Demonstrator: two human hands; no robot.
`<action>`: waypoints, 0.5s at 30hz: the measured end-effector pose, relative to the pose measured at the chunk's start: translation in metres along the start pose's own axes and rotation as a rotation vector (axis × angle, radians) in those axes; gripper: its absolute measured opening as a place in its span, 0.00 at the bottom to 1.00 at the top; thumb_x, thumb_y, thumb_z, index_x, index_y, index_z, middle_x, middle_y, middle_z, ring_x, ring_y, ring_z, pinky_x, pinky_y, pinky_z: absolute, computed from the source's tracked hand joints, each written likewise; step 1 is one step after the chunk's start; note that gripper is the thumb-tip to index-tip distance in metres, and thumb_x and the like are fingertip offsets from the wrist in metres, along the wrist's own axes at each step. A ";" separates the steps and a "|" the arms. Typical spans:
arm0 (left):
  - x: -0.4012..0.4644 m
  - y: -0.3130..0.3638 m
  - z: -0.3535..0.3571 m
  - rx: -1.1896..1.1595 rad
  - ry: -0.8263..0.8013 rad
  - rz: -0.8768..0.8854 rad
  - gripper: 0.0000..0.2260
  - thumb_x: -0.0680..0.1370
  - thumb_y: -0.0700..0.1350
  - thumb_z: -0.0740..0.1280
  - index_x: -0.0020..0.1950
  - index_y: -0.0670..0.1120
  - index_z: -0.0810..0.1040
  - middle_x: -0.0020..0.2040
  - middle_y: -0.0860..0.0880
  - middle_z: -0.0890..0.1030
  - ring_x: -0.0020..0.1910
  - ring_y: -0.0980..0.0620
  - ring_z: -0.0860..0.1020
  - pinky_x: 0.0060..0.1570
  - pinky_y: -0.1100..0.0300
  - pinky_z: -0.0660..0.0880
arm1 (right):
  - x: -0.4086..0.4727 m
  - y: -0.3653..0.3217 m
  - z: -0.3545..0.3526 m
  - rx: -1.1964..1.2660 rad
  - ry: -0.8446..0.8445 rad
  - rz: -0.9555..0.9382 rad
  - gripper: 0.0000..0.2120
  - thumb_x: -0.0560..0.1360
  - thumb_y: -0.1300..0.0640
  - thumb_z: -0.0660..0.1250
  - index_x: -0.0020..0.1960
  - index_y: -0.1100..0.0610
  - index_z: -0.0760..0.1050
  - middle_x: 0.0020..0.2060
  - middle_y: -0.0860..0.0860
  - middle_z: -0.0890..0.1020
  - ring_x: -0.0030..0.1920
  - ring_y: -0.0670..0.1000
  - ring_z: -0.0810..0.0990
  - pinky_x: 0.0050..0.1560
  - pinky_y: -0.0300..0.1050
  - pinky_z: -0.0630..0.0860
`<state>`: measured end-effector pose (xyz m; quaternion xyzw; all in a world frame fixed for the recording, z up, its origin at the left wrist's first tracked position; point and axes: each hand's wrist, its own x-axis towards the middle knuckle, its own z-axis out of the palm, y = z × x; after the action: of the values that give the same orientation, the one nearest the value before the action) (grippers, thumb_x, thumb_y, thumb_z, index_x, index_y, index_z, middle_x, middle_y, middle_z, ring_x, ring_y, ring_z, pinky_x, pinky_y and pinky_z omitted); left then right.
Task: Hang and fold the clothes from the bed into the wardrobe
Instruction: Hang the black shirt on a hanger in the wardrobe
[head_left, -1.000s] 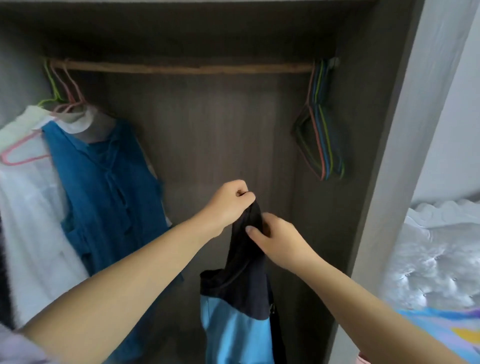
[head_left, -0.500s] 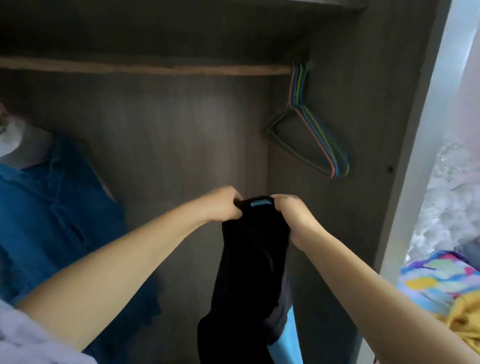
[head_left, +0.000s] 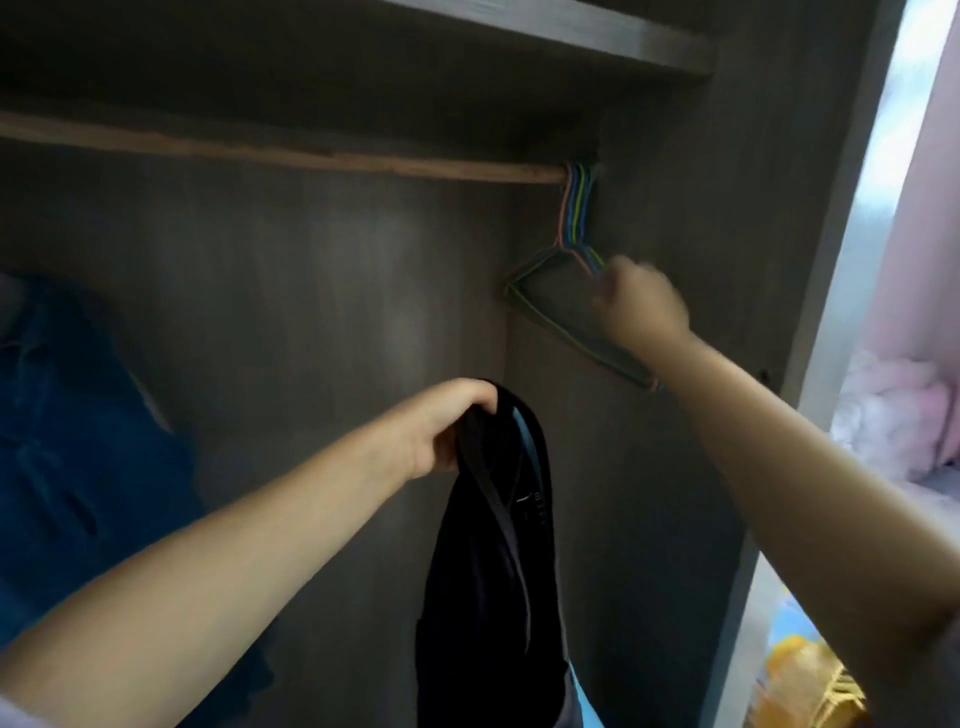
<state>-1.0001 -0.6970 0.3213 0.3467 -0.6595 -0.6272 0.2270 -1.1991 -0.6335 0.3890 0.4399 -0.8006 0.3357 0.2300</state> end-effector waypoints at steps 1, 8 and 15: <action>0.000 0.003 -0.001 -0.026 -0.007 -0.016 0.09 0.75 0.40 0.62 0.34 0.45 0.74 0.25 0.51 0.75 0.25 0.54 0.73 0.28 0.67 0.70 | 0.013 0.002 0.003 -0.156 -0.014 0.023 0.17 0.76 0.58 0.65 0.64 0.60 0.70 0.60 0.61 0.75 0.60 0.62 0.75 0.54 0.51 0.73; 0.009 0.017 -0.017 -0.192 0.075 -0.009 0.10 0.76 0.40 0.64 0.35 0.42 0.75 0.22 0.48 0.76 0.22 0.52 0.76 0.28 0.65 0.74 | 0.045 0.011 0.034 -0.432 -0.065 0.038 0.16 0.79 0.67 0.54 0.64 0.64 0.70 0.59 0.63 0.78 0.59 0.63 0.77 0.51 0.51 0.73; 0.023 0.009 -0.043 -0.274 0.165 -0.064 0.09 0.75 0.40 0.65 0.34 0.40 0.74 0.22 0.46 0.76 0.27 0.47 0.74 0.33 0.60 0.73 | 0.046 0.022 0.048 -0.223 0.045 -0.028 0.14 0.81 0.63 0.51 0.63 0.62 0.69 0.60 0.62 0.73 0.56 0.64 0.76 0.45 0.50 0.69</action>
<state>-0.9854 -0.7429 0.3318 0.3835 -0.5356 -0.6876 0.3055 -1.2452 -0.6856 0.3805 0.4152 -0.8212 0.2512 0.3003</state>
